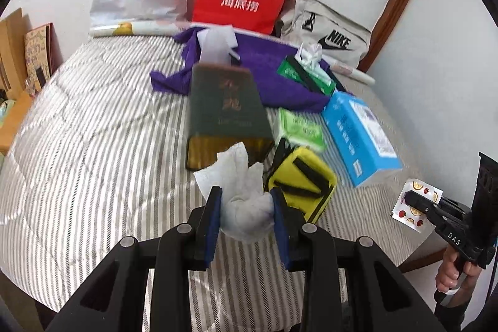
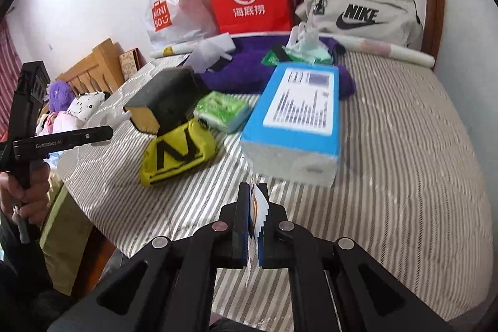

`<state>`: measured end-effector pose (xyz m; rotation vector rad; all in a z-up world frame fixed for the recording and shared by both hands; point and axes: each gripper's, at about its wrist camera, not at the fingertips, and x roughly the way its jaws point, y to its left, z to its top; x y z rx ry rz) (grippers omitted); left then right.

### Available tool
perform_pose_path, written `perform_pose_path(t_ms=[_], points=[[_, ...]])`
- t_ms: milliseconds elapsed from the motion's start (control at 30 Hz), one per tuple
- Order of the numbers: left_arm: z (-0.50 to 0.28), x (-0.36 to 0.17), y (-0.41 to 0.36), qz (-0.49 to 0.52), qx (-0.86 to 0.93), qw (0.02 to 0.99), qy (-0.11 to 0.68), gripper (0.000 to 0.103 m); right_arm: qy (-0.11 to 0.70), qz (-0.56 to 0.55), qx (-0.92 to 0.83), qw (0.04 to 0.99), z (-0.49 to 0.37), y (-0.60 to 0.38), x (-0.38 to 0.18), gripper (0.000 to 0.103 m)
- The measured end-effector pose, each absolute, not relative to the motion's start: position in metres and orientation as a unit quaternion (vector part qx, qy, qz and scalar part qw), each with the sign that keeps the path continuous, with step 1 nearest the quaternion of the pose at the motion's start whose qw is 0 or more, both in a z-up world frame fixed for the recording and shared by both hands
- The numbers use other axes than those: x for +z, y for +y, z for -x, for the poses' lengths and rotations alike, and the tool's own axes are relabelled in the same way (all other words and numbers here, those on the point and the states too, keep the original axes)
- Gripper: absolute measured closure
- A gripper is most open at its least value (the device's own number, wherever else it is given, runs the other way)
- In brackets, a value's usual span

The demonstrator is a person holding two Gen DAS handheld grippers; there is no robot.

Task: Organize soft objects
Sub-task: 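Lift the white cloth with the left gripper while the right grasps the fruit-print packet, then carry the white cloth and fruit-print packet onto the purple towel and open both grippers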

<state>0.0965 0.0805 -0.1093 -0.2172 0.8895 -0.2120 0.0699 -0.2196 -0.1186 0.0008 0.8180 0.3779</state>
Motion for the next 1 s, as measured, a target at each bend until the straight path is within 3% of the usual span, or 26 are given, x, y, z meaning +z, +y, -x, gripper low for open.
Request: perform_pose_path(t_ms=[533, 1000], points=[[-0.145, -0.061, 0.077, 0.095, -0.104, 0.902, 0.408, 0.074, 0.370, 0.035, 0.204, 0.906, -0.129, -0.202, -0.071, 0.099], [-0.219, -0.061, 0.078, 0.105, -0.096, 0.892, 0.429, 0.074, 0.370, 0.064, 0.218, 0.901, -0.217, -0.181, -0.054, 0.099]])
